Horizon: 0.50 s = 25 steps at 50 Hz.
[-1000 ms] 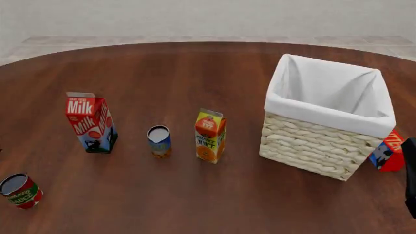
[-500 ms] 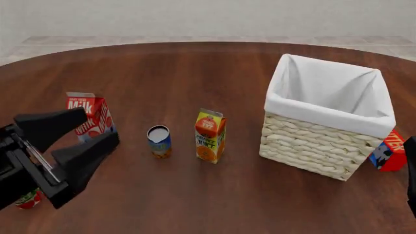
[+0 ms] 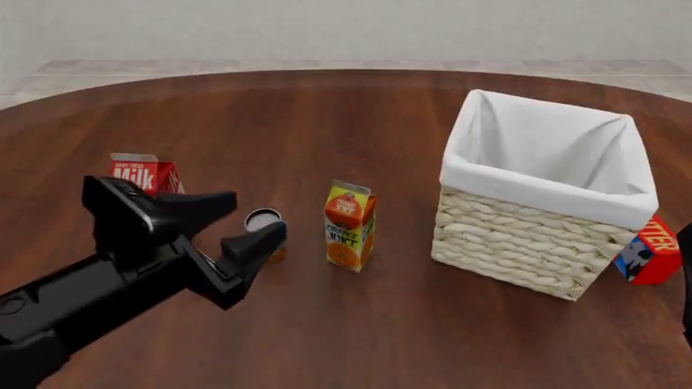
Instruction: Pick up the orange juice, and put it in the basket.
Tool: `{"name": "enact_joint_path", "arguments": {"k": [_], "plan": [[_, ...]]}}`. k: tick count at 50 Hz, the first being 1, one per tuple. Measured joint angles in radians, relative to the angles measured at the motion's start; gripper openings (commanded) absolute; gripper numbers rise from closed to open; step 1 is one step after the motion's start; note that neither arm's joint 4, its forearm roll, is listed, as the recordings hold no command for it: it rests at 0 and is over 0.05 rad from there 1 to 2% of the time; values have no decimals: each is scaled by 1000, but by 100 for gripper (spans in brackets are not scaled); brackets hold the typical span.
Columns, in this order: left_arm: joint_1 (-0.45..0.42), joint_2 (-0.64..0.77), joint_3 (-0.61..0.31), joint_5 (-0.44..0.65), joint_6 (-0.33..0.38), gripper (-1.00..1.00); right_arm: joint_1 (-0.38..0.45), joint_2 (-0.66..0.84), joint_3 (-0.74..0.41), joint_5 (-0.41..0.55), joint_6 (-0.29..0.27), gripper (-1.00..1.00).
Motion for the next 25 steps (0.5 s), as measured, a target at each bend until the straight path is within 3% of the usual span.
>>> {"name": "enact_joint_path", "arguments": {"k": [25], "plan": [[18, 307, 15, -230, 53, 100, 9, 0, -4, -1, 24, 100]]}}
